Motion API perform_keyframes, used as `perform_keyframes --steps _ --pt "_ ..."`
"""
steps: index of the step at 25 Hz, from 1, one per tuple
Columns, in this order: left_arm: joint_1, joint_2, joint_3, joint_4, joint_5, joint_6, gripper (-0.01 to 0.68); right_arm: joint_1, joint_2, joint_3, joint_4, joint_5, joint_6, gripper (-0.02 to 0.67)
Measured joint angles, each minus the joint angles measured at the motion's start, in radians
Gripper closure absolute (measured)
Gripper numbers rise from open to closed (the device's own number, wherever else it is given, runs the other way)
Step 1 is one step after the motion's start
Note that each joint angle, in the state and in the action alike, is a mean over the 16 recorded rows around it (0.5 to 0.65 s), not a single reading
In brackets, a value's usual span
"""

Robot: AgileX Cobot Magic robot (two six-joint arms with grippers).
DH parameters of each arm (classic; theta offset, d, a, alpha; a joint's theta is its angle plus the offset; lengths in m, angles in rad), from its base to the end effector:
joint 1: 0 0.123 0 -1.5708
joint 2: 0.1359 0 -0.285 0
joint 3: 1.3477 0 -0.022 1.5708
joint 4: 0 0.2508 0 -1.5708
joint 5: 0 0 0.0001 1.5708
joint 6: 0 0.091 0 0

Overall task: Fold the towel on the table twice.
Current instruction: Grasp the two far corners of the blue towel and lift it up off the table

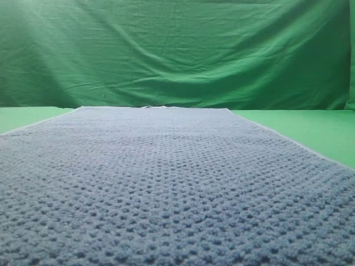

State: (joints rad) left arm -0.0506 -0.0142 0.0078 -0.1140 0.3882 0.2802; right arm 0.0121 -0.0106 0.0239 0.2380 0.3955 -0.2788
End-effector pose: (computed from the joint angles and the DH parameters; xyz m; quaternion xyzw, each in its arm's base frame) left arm 0.0515 -0.0065 0.1766 0.1029 0.7958 0.0197 0.5964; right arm 0.0519 0.0089 0.1712 -0.0553 0.8060 0.0231 0.5889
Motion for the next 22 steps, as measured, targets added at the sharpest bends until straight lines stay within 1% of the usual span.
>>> perform_keyframes --steps 22 --pt "0.0 0.0 0.001 -0.006 -0.005 0.0 0.673 0.0 0.0 0.0 0.0 0.0 0.0 0.649"
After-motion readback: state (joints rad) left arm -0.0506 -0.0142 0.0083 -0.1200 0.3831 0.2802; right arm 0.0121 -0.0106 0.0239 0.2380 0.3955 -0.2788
